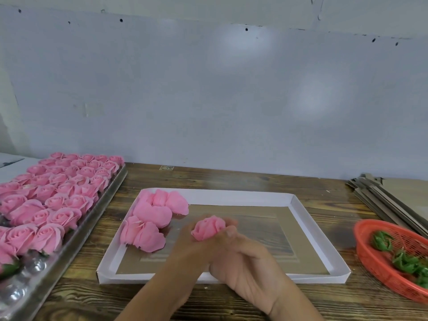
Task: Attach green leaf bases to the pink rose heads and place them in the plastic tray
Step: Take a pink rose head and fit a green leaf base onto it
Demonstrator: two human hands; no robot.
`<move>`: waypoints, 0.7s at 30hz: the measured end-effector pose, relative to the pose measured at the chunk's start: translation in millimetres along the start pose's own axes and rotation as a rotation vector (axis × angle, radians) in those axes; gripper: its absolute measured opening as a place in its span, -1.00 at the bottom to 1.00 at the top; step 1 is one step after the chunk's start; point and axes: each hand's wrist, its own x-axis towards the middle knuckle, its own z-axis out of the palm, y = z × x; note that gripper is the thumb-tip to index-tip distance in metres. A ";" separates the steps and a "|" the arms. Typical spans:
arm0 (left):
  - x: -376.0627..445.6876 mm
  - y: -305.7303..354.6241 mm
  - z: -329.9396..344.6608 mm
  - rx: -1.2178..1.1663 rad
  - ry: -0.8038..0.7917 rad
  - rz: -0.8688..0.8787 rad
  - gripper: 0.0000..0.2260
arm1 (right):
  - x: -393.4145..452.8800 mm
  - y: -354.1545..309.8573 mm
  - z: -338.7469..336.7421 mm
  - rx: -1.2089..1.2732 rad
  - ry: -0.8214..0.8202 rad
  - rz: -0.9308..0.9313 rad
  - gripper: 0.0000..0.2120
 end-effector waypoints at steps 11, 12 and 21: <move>4.8 -1.3 2.7 -0.054 0.110 0.085 -0.61 | 1.1 3.2 1.0 -0.004 0.084 0.037 -0.69; 4.8 -0.5 2.7 -0.066 0.097 0.085 -0.62 | 0.7 2.9 1.3 0.005 0.094 0.046 -0.68; 11.7 -1.9 10.1 -0.126 0.294 0.077 -0.84 | 6.2 8.0 0.5 -0.243 0.167 -0.077 -0.64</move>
